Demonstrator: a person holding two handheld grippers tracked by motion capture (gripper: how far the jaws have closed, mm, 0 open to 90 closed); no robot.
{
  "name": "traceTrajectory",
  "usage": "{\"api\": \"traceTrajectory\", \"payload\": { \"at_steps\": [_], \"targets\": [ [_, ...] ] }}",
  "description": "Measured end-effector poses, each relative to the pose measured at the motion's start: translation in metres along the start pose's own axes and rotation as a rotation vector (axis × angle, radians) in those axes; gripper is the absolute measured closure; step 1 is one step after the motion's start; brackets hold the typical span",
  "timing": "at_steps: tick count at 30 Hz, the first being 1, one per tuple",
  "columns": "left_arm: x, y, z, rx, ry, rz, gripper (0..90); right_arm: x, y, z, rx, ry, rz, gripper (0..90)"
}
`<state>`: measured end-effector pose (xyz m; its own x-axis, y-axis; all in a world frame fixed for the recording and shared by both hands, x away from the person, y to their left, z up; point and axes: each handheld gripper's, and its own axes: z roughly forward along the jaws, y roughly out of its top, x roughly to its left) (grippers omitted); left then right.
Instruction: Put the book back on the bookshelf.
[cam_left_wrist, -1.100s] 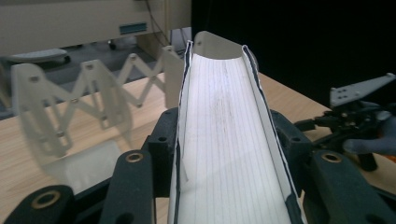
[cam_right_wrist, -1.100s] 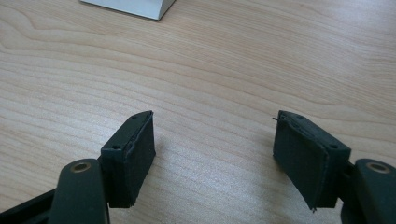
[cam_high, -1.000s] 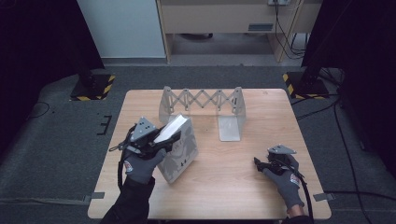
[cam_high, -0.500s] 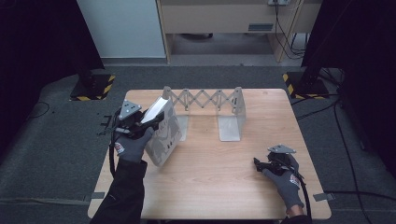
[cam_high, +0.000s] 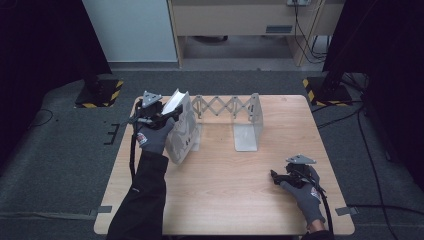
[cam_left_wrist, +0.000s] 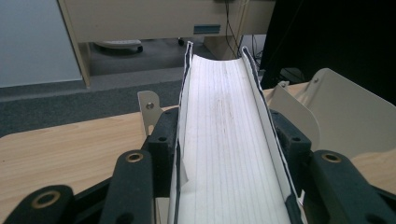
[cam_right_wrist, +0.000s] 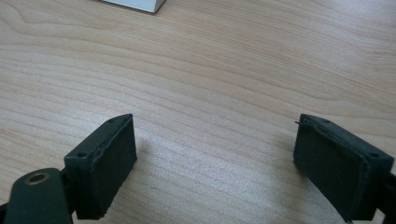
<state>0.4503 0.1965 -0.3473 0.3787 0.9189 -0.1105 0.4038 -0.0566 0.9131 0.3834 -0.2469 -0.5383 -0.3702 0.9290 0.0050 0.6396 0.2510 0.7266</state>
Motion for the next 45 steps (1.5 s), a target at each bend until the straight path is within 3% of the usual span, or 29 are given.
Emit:
{"api": "traceTrajectory", "payload": {
  "at_steps": [8,21,33,35,38,45],
  "targets": [
    [0.001,0.002,0.028,0.006,0.050,-0.017,51.8,0.000,0.000,0.000,0.000,-0.001,-0.002,13.5],
    [-0.013,-0.006,0.063,0.010,0.089,0.013,51.8,0.000,0.000,0.000,0.001,0.001,-0.001,13.1],
    [-0.014,-0.015,0.074,0.012,0.112,0.021,50.8,0.000,0.000,0.000,0.001,0.003,-0.004,13.0],
    [-0.016,-0.015,0.074,0.010,0.095,0.011,48.6,0.000,0.000,0.000,0.001,0.002,-0.004,12.9],
    [-0.012,-0.018,0.069,-0.028,0.021,-0.056,39.4,0.000,0.000,0.000,0.001,0.003,-0.004,12.9],
    [-0.006,-0.034,0.044,-0.031,-0.028,-0.013,37.0,0.000,0.000,0.000,0.001,0.003,-0.004,12.9]
  ]
}}
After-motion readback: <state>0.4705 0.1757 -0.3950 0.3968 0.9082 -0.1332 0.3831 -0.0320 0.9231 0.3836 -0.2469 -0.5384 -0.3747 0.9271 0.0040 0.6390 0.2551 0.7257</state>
